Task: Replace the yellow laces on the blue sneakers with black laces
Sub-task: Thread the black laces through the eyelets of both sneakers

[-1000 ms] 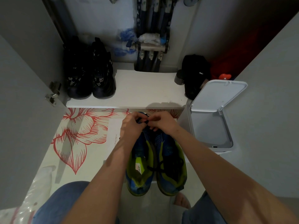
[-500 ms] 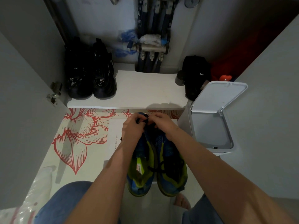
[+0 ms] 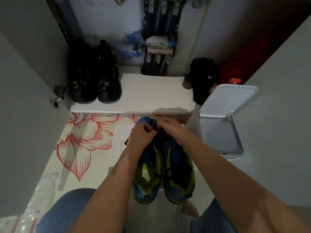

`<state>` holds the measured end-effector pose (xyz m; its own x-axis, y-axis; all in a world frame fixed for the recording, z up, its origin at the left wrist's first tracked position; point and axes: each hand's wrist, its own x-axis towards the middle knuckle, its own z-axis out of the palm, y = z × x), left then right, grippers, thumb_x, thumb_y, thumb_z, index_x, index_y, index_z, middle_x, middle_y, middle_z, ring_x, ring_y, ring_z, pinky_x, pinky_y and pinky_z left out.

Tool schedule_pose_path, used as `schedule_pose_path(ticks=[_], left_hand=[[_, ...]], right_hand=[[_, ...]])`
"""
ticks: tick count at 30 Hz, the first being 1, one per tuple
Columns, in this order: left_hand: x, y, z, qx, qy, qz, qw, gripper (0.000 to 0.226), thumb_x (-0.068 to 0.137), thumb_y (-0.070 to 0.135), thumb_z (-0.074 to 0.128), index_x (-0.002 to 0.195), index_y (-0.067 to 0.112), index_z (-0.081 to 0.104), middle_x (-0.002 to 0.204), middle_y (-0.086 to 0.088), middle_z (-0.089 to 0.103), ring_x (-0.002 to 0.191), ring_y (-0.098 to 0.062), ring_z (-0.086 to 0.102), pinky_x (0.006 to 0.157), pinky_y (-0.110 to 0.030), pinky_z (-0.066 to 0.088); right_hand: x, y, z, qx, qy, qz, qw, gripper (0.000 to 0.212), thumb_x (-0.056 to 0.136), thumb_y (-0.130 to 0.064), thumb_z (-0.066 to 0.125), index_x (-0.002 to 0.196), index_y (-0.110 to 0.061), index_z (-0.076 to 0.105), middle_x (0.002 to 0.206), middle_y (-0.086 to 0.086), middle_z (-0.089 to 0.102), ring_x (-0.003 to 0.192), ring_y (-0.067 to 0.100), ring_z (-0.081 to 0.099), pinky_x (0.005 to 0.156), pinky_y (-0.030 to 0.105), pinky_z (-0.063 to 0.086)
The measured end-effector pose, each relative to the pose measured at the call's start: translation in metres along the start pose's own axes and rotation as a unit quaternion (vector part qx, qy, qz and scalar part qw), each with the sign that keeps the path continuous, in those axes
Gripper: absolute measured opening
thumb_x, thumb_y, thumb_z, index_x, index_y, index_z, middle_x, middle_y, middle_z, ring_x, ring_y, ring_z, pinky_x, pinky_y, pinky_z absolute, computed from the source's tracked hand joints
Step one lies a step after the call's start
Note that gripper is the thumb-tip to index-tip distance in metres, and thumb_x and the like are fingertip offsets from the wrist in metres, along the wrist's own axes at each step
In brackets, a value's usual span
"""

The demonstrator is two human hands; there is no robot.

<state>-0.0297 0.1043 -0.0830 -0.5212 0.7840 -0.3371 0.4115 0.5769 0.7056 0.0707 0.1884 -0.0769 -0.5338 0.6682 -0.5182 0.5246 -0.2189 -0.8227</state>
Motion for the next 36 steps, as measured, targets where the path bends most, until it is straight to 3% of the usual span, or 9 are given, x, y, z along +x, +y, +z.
schedule_pose_path(ticks=[3,5,8,15,19,23,26,31,36], left_hand=[[0.004,-0.001,0.001,-0.079,0.042,-0.018,0.996,0.006,0.086,0.02,0.059,0.084,0.019,0.053,0.085,-0.003,0.059,0.085,-0.023,0.06,0.074,-0.034,0.052],[0.006,0.003,-0.001,-0.256,0.059,-0.12,0.957,0.007,0.089,0.014,0.052,0.082,0.015,0.052,0.075,-0.008,0.056,0.066,-0.022,0.059,0.055,-0.027,0.055],[0.007,0.005,-0.004,-0.422,-0.006,-0.188,0.887,0.013,0.093,0.004,0.042,0.082,0.007,0.048,0.064,-0.007,0.045,0.038,-0.009,0.043,0.028,-0.012,0.026],[0.007,0.003,-0.003,-0.163,0.012,-0.044,0.986,0.022,0.09,0.007,0.046,0.091,0.021,0.064,0.096,-0.009,0.064,0.081,-0.02,0.063,0.073,-0.036,0.057],[0.006,0.0,-0.014,-0.012,0.041,0.036,0.998,0.021,0.084,0.008,0.059,0.1,0.014,0.072,0.097,-0.004,0.068,0.087,-0.018,0.063,0.077,-0.025,0.053],[0.001,0.009,-0.021,-0.152,0.037,0.007,0.988,0.029,0.087,-0.009,0.044,0.088,0.007,0.068,0.08,-0.004,0.059,0.061,-0.007,0.054,0.046,-0.005,0.041],[0.0,0.016,-0.022,-0.333,-0.063,-0.105,0.935,0.036,0.088,-0.013,0.032,0.07,0.01,0.052,0.062,-0.005,0.041,0.037,-0.002,0.04,0.03,-0.011,0.026],[-0.006,0.022,-0.032,-0.273,-0.124,-0.103,0.948,0.017,0.09,0.019,0.055,0.075,0.011,0.057,0.065,-0.004,0.046,0.051,-0.013,0.039,0.031,-0.01,0.027],[-0.004,0.015,-0.024,-0.357,-0.023,-0.021,0.934,0.026,0.089,0.02,0.063,0.065,0.012,0.054,0.061,0.0,0.058,0.049,-0.007,0.05,0.039,-0.014,0.039]], right_hand=[[0.001,0.001,0.001,-0.037,-0.008,-0.024,0.999,0.008,0.092,-0.013,0.048,0.086,-0.013,0.054,0.089,0.004,0.052,0.083,0.013,0.047,0.065,0.021,0.036],[0.001,0.001,0.004,-0.068,-0.021,-0.03,0.997,0.009,0.091,-0.013,0.049,0.086,-0.014,0.055,0.089,0.0,0.052,0.084,0.012,0.048,0.067,0.019,0.037],[0.005,0.001,0.008,-0.085,-0.014,-0.036,0.996,0.013,0.089,-0.016,0.051,0.078,-0.021,0.056,0.085,-0.003,0.054,0.08,0.011,0.049,0.063,0.019,0.038],[0.004,-0.001,0.002,-0.082,0.011,-0.005,0.997,0.013,0.088,-0.02,0.054,0.078,-0.015,0.06,0.09,0.003,0.057,0.09,0.017,0.053,0.074,0.027,0.04],[0.007,0.002,0.0,-0.077,0.028,-0.004,0.997,0.01,0.085,-0.019,0.055,0.082,-0.012,0.062,0.085,0.007,0.056,0.084,0.018,0.051,0.072,0.027,0.037],[0.014,0.007,-0.003,-0.181,0.106,-0.083,0.974,0.013,0.083,-0.024,0.06,0.087,-0.015,0.069,0.091,0.0,0.067,0.092,0.016,0.057,0.084,0.029,0.044],[0.018,0.009,0.005,-0.177,0.141,-0.083,0.97,0.014,0.086,-0.03,0.058,0.085,-0.018,0.066,0.094,0.0,0.067,0.1,0.019,0.056,0.094,0.034,0.043],[0.013,0.005,0.001,-0.043,0.085,-0.02,0.995,0.015,0.091,-0.023,0.055,0.082,-0.014,0.062,0.088,0.003,0.061,0.09,0.016,0.055,0.069,0.022,0.043],[0.008,-0.001,-0.001,-0.047,0.03,-0.036,0.998,0.025,0.088,-0.012,0.055,0.104,0.005,0.065,0.099,0.015,0.065,0.089,0.016,0.055,0.069,0.022,0.043]])
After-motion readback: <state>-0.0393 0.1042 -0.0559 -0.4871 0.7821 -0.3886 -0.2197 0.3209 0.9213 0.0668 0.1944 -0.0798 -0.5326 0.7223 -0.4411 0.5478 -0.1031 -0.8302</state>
